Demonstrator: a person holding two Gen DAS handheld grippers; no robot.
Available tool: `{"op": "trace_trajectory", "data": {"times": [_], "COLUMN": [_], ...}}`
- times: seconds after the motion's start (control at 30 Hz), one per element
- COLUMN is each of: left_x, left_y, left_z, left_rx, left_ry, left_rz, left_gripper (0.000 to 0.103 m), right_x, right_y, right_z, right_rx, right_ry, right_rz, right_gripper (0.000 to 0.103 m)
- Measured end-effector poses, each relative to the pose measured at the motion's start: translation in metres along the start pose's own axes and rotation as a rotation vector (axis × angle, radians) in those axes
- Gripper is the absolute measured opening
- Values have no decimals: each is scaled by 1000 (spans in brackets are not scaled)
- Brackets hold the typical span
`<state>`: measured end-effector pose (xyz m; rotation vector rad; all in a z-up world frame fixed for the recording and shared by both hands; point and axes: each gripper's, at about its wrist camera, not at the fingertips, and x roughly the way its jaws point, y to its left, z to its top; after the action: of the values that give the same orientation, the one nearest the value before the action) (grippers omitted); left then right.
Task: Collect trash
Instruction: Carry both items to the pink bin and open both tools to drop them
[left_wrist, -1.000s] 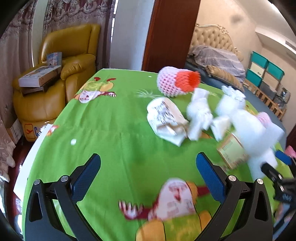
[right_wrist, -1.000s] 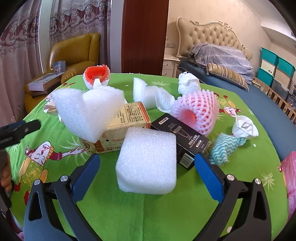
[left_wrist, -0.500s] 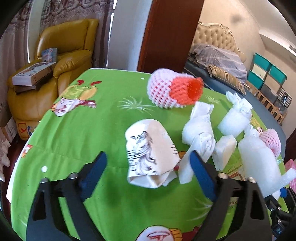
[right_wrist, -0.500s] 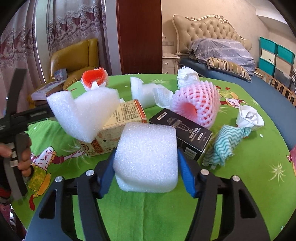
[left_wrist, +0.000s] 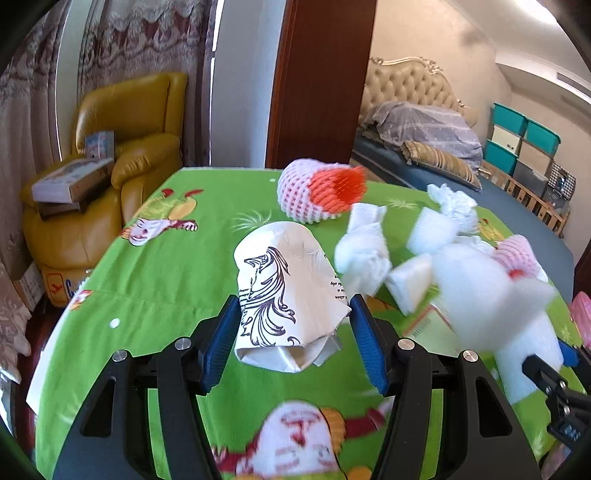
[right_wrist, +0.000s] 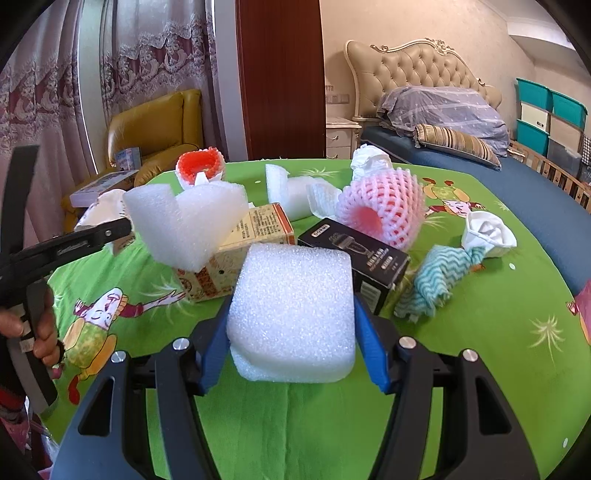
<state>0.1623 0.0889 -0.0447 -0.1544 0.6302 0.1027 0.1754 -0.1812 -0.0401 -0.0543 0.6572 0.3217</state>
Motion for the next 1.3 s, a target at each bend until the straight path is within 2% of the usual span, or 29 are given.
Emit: {"op": "trace_trajectory", "data": {"times": [0.13,0.37,0.6,0.97,1.3], "left_x": [-31,-74,-95,-98,-81], "left_y": [-14,-48,-87,-140,-225], "left_z": [-10,-28,-40,-45,-39], "left_rx": [50,124,198,295,400], "left_ry": [-59,-137,-185,-200,-168], "left_rz": [-6,-74,-148,-210,-352], "left_gripper": [56,56,56,56,57], "right_x": [-15,-49,-83,-120,-152], "right_y": [-4,-17,-33,-72,-142], "right_z": [-4,-10,-16,-26,-36], "right_rx": [7,25,18,49,117], "right_ry": [-25,-99,-178,-257,-306], "right_rz": [7,-2,-29,-98,-248], "right_gripper": [60,60,60,60,60]}}
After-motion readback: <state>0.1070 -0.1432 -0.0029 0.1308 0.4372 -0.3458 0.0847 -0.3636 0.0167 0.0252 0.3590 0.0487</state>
